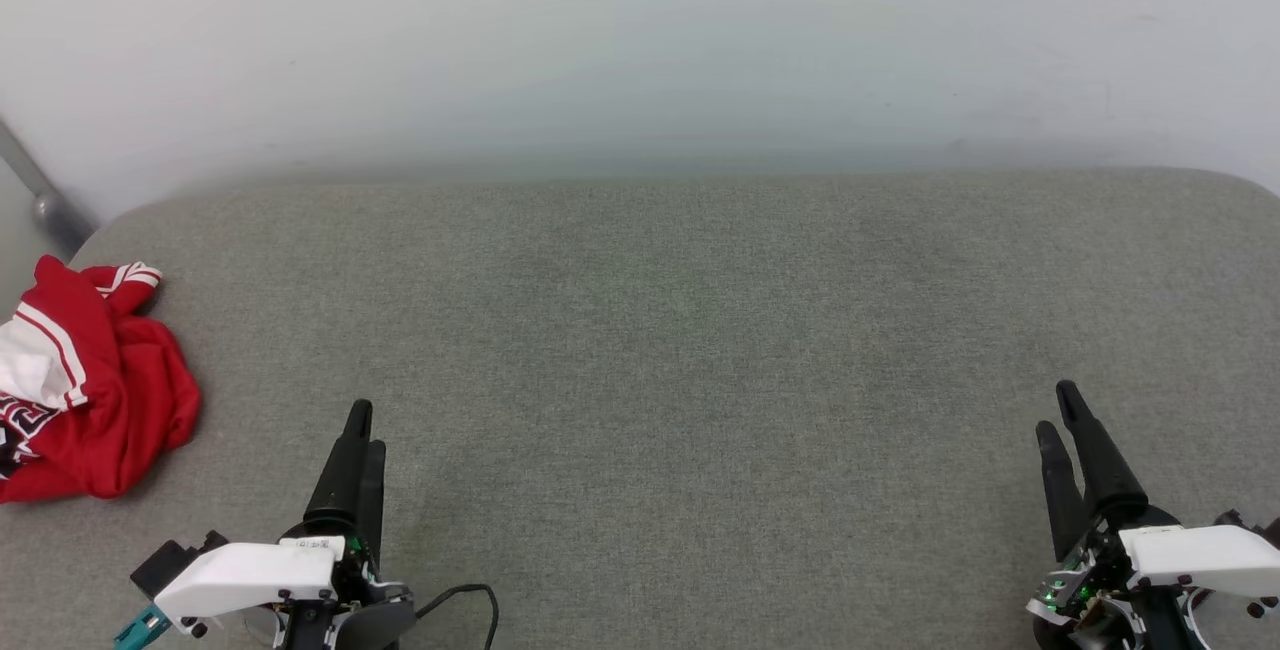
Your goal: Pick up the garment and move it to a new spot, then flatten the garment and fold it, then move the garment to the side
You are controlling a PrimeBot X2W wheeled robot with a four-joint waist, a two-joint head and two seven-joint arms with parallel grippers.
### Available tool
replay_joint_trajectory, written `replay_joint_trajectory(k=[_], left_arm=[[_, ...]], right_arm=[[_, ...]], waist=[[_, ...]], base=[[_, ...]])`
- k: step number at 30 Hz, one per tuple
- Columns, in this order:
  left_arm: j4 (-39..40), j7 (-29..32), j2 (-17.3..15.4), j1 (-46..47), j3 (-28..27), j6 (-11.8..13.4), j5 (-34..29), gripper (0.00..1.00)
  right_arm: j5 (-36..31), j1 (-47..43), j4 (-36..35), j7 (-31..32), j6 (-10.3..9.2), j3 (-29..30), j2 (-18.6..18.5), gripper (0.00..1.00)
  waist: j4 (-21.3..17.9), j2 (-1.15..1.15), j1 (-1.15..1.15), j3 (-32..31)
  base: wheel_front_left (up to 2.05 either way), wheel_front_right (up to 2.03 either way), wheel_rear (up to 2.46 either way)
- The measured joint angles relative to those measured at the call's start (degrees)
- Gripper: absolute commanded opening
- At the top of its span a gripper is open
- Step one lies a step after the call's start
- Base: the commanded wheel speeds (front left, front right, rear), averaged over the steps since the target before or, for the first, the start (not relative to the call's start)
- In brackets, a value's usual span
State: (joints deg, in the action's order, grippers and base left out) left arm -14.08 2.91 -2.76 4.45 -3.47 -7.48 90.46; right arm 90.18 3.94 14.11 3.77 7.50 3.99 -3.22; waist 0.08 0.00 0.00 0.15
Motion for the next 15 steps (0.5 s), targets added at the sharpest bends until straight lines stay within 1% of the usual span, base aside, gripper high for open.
replay_joint_trajectory(k=[4,7,10,15], left_arm=[[1.0,-1.1,-0.2,0.5,1.1,0.0,-3.6,1.0],[1.3,-1.7,-0.2,0.5,1.6,0.0,-7.5,1.0],[1.7,-2.5,-0.2,0.6,1.8,0.0,-11.8,1.0],[2.6,-3.6,-0.2,0.6,2.9,0.0,-20.6,1.0]], right_arm=[[-2.4,0.1,-0.2,-1.6,0.0,-1.0,-0.7,1.0],[-5.7,0.2,-0.2,-2.4,0.0,-1.7,-1.5,1.0],[-10.0,0.5,0.0,-3.3,0.0,-2.1,-2.1,1.0],[-19.5,0.8,-0.1,-4.4,0.0,-2.4,-2.3,1.0]], waist=[[0.1,0.0,0.0,0.0],[0.2,0.0,0.0,0.0],[0.3,0.0,0.0,0.0],[0.4,0.0,0.0,0.0]], base=[[0.0,0.0,0.0],[0.0,0.0,0.0],[0.0,0.0,0.0],[0.0,0.0,0.0]])
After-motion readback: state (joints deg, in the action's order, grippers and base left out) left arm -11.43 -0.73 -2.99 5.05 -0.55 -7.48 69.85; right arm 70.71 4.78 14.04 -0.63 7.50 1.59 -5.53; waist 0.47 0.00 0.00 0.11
